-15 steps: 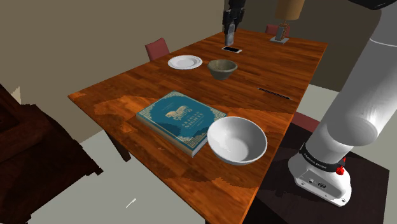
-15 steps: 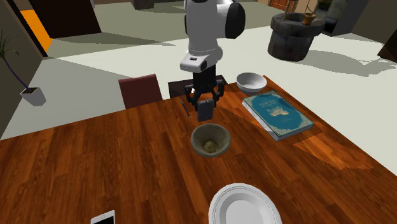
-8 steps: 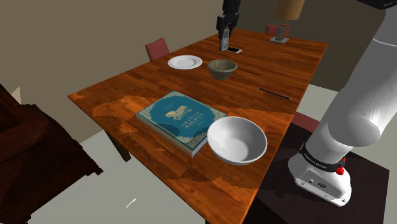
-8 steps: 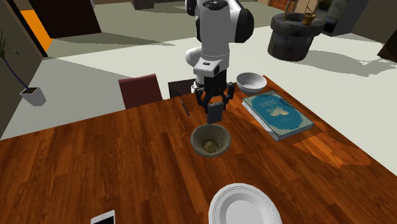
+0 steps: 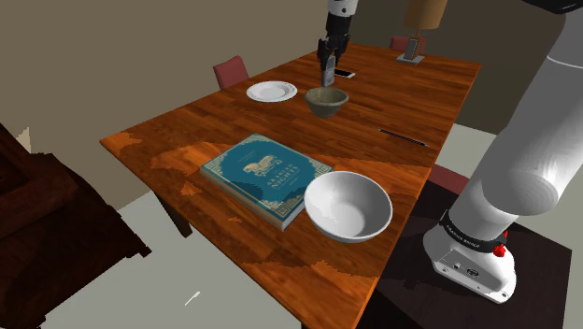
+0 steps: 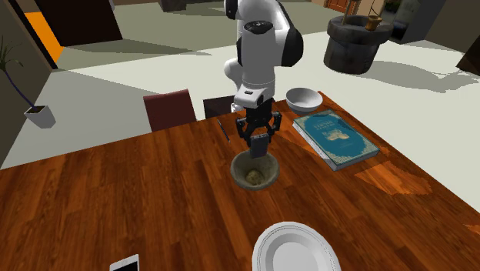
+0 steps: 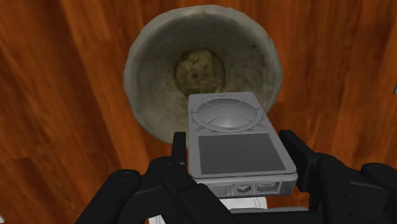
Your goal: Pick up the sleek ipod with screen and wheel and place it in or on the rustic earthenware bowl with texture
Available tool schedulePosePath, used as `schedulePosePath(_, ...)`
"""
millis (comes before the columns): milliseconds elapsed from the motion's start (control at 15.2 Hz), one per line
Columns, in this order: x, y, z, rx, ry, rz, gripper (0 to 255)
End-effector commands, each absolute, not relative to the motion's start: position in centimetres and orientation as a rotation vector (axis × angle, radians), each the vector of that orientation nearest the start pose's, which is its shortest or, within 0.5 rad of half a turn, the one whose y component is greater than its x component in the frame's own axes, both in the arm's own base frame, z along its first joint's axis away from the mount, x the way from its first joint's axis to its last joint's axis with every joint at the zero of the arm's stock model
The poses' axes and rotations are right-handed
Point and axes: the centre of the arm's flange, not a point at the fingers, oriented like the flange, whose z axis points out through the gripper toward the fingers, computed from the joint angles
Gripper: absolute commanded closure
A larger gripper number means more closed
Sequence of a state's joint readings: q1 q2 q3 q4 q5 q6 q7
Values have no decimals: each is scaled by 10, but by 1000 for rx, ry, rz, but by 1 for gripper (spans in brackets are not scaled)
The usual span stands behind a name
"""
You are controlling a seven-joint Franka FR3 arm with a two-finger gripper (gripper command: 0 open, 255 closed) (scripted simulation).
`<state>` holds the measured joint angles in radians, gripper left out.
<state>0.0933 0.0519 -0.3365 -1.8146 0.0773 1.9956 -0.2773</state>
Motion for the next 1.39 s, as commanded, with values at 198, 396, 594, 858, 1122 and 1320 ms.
schedulePosePath(198,576,-134,492,-3114,-13,-222,255)
schedulePosePath(396,576,-134,487,-3114,-13,-222,255)
schedulePosePath(594,576,-134,487,-3114,-13,-222,255)
schedulePosePath(858,576,-134,487,-3114,-13,-222,0)
schedulePosePath(1122,576,-134,487,-3114,-13,-222,0)
schedulePosePath(1320,570,-135,526,-3114,-13,-222,0)
